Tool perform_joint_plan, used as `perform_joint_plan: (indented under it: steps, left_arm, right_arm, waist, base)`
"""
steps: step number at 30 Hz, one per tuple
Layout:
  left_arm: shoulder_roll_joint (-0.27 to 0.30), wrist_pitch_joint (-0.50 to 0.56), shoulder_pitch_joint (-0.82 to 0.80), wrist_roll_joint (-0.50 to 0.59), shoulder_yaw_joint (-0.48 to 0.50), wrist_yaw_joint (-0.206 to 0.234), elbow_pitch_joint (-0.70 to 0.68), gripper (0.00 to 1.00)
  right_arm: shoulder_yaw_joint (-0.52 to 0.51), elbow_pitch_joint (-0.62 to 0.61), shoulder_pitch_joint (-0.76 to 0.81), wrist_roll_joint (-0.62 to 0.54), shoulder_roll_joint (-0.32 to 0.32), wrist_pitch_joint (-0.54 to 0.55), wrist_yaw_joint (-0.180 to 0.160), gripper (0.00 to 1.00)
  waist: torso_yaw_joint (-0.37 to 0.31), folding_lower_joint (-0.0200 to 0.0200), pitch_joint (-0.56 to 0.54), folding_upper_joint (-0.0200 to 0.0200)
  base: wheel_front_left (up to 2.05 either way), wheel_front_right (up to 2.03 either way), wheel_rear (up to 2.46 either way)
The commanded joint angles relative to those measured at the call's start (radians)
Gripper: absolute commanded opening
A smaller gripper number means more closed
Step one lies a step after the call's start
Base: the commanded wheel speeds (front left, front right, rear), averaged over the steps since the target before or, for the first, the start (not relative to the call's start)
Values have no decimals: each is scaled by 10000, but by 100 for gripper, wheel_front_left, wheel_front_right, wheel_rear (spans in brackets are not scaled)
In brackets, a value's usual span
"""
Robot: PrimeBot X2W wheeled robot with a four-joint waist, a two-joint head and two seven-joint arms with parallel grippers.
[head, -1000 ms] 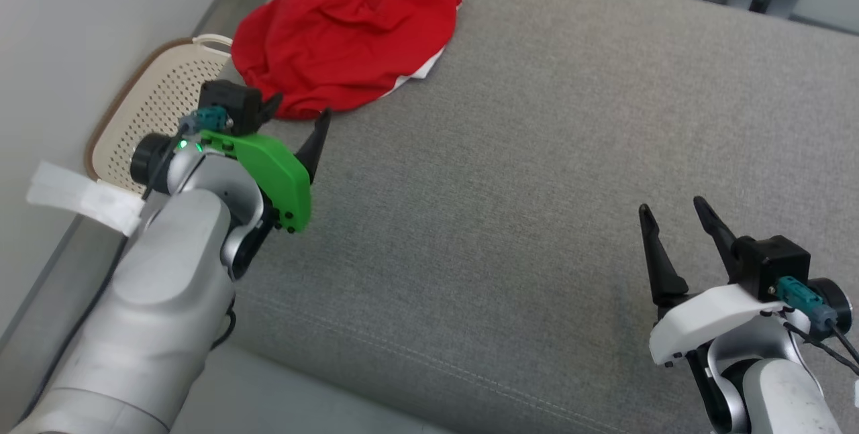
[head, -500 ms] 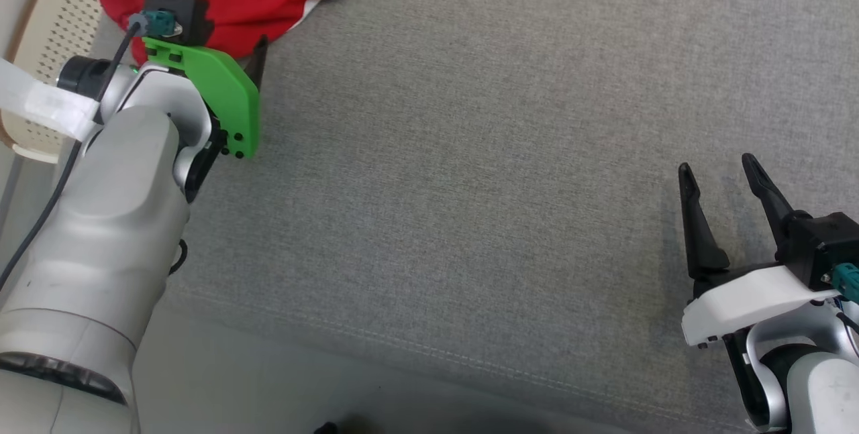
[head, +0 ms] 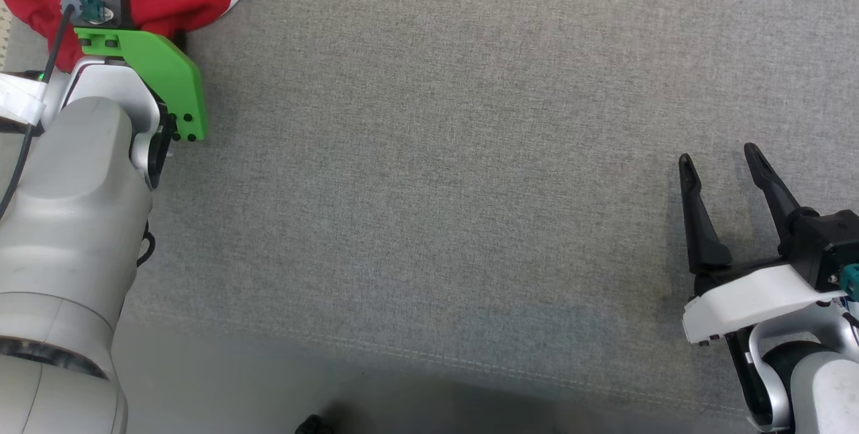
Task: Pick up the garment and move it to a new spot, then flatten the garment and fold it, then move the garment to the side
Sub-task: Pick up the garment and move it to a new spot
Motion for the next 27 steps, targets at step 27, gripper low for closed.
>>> perform_joint_plan:
  steps: [27]
  left_arm:
    - [-1557,-1915,421,15,-545,165,-515,0]
  right_arm:
    - [457,2486,307,1015,70,-1327,-11,100]
  waist:
    - [-755,-1,-4124,0]
  base:
    - [0,0,0]
